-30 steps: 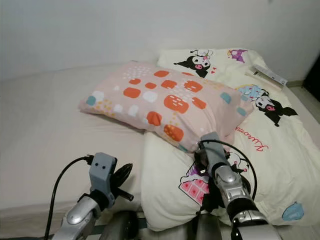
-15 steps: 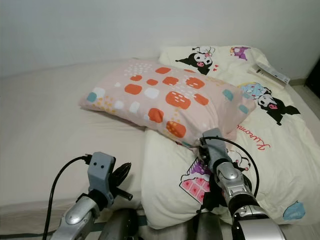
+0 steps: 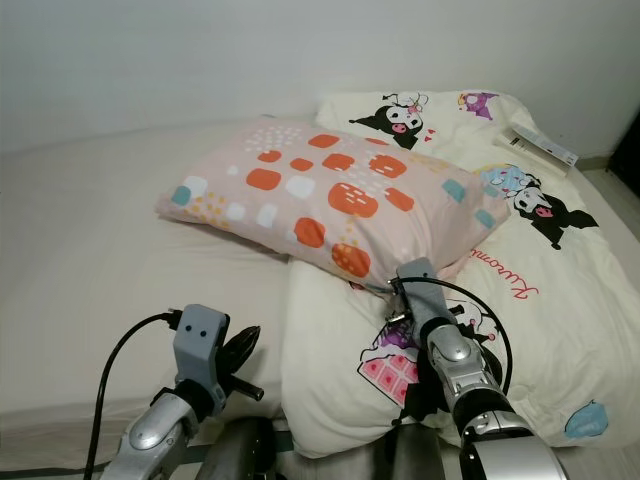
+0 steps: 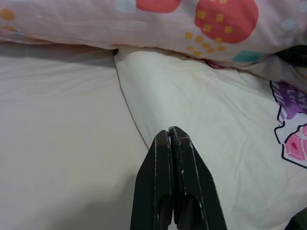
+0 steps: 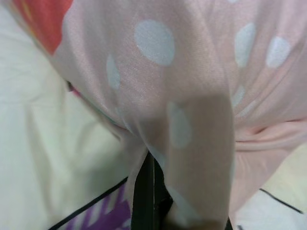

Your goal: Clean up the room

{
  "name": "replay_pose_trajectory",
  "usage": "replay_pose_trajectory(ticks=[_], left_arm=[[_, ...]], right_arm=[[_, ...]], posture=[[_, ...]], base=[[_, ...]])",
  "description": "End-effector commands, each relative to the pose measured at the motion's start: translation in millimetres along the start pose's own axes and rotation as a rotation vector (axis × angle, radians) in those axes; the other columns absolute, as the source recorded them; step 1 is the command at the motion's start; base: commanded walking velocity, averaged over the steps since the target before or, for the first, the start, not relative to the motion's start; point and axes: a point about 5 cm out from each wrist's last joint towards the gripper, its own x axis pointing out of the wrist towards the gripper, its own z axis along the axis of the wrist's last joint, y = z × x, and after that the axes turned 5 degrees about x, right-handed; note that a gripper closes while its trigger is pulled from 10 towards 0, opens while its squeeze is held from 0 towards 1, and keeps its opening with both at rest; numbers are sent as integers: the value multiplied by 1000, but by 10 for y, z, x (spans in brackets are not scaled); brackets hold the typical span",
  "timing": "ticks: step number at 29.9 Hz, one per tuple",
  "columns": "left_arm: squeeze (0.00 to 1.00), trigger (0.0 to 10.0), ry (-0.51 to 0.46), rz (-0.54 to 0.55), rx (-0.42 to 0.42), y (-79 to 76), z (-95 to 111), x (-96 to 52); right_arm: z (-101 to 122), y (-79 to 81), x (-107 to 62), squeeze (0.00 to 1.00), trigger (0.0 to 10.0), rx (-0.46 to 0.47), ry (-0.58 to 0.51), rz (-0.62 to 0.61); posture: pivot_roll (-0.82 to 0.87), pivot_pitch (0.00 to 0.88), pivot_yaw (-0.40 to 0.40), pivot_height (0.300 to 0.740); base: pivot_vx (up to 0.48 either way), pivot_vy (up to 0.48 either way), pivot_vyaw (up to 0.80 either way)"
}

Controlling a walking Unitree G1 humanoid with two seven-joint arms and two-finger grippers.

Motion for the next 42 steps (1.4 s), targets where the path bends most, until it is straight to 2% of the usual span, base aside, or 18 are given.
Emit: replay_pose_trajectory(ticks=[1, 4, 6, 9, 10, 13, 14, 15, 17, 21, 23, 29, 36, 37, 38, 39, 40, 42], left_arm=[[0, 10000, 31, 11, 5, 46, -59, -51], [0, 10000, 31, 12, 6, 54, -60, -48], [0, 10000, 20, 23, 11, 119, -44, -29], [0, 10000, 16, 25, 19, 150, -36, -23], [0, 10000, 12, 33, 26, 195, -27, -16], [0, 10000, 10, 48, 37, 256, -18, -6], [0, 10000, 9, 67, 51, 333, -6, 5], [0, 10000, 9, 67, 51, 333, -6, 5], [0, 10000, 7, 106, 68, 471, 24, 28], [0, 10000, 7, 119, 77, 533, 38, 43], [0, 10000, 9, 128, 86, 574, 44, 53], [0, 10000, 10, 130, 91, 590, 36, 67], [0, 10000, 22, 125, 96, 584, 4, 78], [0, 10000, 31, 128, 102, 591, -14, 81], [0, 10000, 31, 128, 102, 591, -14, 81], [0, 10000, 47, 141, 126, 618, -36, 82], [0, 10000, 47, 141, 126, 618, -36, 82], [0, 10000, 104, 253, 207, 795, -93, 70]], right_arm=[[-31, 120, 17, 0, 0, -6, 22, 57], [-26, 175, 28, 0, 0, -8, 26, 96], [55, 484, 55, 0, 0, -2, 10, 305], [83, 636, 46, 0, 0, -1, 4, 398], [105, 798, 20, 0, 0, -7, 0, 489], [122, 959, -20, 0, 0, -12, -5, 566], [153, 1133, -70, 0, 0, -15, -17, 638], [153, 1133, -70, 0, 0, -15, -17, 638], [238, 1445, -172, 0, 0, 2, -45, 752], [305, 1665, -267, 0, 0, 33, -53, 838], [393, 1899, -405, 0, 0, 85, -58, 934], [610, 2225, -676, 0, 0, 198, -51, 1073], [581, 2289, -771, 0, 0, 156, -21, 1095], [522, 2274, -771, 0, 3843, 104, -6, 1074], [522, 2274, -771, 0, 3843, 104, -6, 1074], [445, 2243, -766, 0, 10000, 48, 15, 1055], [445, 2243, -766, 0, 10000, 48, 15, 1055], [351, 2164, -778, 1000, 10000, -5, 66, 1019]], posture=[[72, 265, 51, 612], [69, 259, 50, 612], [50, 242, 43, 612], [48, 238, 42, 612], [47, 238, 41, 612], [46, 234, 39, 612], [45, 232, 39, 612], [45, 232, 39, 612], [46, 230, 39, 612], [46, 223, 38, 612], [46, 220, 38, 612], [43, 218, 41, 612], [43, 213, 40, 612], [42, 211, 40, 612], [42, 211, 40, 612], [41, 207, 42, 612], [41, 207, 42, 612], [37, 203, 45, 612]], base=[[0, 0, 0], [0, 0, 0], [0, 0, 0], [0, 0, 0], [0, 0, 0], [0, 0, 0], [0, 0, 0], [0, 0, 0], [0, 0, 0], [0, 0, 0], [0, 0, 0], [0, 0, 0], [0, 0, 0], [0, 0, 0], [0, 0, 0], [0, 0, 0], [0, 0, 0], [0, 0, 0]])
